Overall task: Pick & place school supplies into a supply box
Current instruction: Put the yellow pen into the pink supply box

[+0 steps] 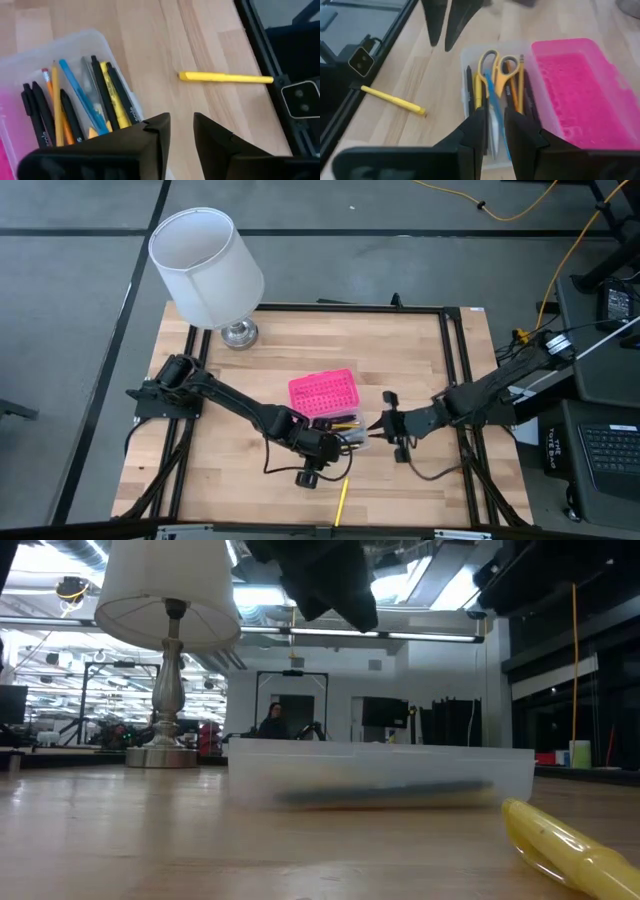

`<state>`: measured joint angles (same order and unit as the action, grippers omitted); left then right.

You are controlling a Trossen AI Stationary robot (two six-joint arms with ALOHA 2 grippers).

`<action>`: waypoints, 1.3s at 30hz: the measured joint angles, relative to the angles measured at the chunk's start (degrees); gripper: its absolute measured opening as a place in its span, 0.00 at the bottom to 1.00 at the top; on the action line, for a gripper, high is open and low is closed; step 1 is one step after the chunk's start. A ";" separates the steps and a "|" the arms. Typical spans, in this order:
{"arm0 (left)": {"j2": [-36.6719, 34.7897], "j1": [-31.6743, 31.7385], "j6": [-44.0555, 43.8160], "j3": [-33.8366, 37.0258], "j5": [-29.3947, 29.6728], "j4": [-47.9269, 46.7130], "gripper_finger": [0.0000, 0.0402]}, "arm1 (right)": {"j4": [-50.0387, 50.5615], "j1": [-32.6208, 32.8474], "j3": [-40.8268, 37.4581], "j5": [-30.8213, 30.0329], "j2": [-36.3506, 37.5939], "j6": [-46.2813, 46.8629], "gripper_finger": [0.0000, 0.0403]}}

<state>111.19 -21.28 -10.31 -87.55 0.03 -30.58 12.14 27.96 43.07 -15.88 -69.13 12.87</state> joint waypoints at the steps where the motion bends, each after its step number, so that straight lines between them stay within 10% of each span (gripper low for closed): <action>1: -0.15 0.00 0.07 0.00 0.02 -0.03 0.18 | -1.52 0.02 0.00 -0.02 -1.50 -0.91 0.19; 11: -5.52 -4.76 -5.59 5.78 10.97 -6.63 0.01 | -6.49 0.17 2.35 9.41 -14.76 -1.52 0.04; 28: -34.09 -12.04 -4.64 45.16 21.86 31.29 0.00 | -2.17 2.67 17.40 11.20 -17.86 -7.19 0.02; 39: -38.27 -10.70 5.71 47.77 24.59 35.08 0.01 | 25.57 2.67 42.13 11.50 -36.33 -11.42 0.02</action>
<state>72.93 -31.98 -4.60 -39.78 24.63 4.50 37.70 30.63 85.20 -4.38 -105.46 1.45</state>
